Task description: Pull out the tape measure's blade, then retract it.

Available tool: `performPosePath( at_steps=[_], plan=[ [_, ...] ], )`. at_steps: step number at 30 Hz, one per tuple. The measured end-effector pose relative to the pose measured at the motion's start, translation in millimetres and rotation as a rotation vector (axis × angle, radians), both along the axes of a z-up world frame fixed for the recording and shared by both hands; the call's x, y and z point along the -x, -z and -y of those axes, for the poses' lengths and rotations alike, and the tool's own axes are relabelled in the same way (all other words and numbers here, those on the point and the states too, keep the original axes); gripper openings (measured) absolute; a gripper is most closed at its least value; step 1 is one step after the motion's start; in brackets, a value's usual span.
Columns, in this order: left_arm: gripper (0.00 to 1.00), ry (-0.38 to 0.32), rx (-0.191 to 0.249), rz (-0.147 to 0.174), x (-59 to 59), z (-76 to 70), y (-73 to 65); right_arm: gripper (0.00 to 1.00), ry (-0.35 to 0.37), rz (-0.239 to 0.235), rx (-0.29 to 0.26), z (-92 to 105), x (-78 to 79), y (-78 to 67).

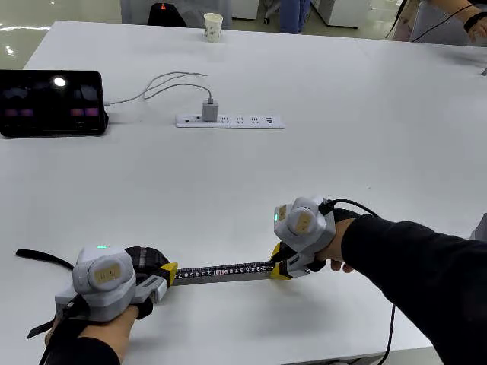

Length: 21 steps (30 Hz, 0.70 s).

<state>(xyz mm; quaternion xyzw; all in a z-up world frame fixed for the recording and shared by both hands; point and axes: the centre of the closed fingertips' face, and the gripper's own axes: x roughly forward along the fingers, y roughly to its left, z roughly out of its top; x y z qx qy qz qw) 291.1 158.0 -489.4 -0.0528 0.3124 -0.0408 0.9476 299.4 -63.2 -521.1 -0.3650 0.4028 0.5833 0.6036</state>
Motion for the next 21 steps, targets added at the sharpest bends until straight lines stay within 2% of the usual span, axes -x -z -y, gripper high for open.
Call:
performPosePath(
  at_steps=[21],
  plan=[
    [0.6, 0.016, 0.002, 0.004, 0.4, 1.2, -1.0, 0.11, -0.005, -0.007, -0.007, -7.7, 1.6, -0.8]
  ],
)
